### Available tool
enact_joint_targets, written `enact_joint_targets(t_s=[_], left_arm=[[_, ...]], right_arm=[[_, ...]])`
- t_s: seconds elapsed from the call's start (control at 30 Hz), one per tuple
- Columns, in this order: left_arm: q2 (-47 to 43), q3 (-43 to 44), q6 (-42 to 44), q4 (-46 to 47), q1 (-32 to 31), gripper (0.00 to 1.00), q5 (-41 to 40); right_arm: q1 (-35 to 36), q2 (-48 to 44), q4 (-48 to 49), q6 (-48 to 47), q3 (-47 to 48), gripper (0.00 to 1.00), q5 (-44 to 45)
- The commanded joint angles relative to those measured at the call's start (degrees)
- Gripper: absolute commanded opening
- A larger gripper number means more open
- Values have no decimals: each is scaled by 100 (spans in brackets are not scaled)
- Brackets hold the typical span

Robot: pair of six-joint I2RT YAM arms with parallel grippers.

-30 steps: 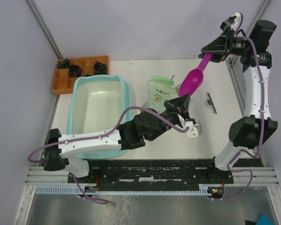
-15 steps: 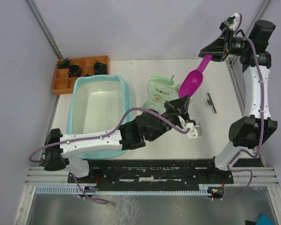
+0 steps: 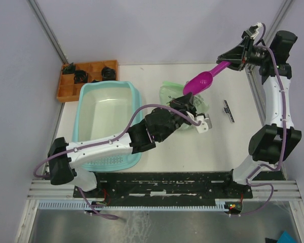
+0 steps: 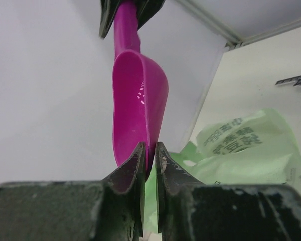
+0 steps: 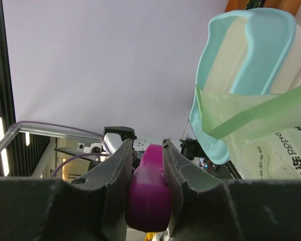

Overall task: Fill the litter box with clean litter
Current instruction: Adjust the spatula.

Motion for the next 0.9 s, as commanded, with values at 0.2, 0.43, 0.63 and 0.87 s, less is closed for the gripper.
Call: enact_joint_targets(t_s=[0.2, 0.43, 0.63, 0.87], left_arm=[[260, 281, 339, 1523, 636, 21, -366], [588, 571, 381, 1740, 751, 21, -331], [859, 938, 559, 1942, 840, 21, -486], [868, 1073, 617, 2293, 841, 19, -483]], right_arm=[[130, -635, 379, 7, -130, 2, -577], [129, -817, 390, 5, -448, 2, -574], [134, -944, 486, 33, -741, 2, -577], [133, -1001, 695, 117, -1034, 2, -576]])
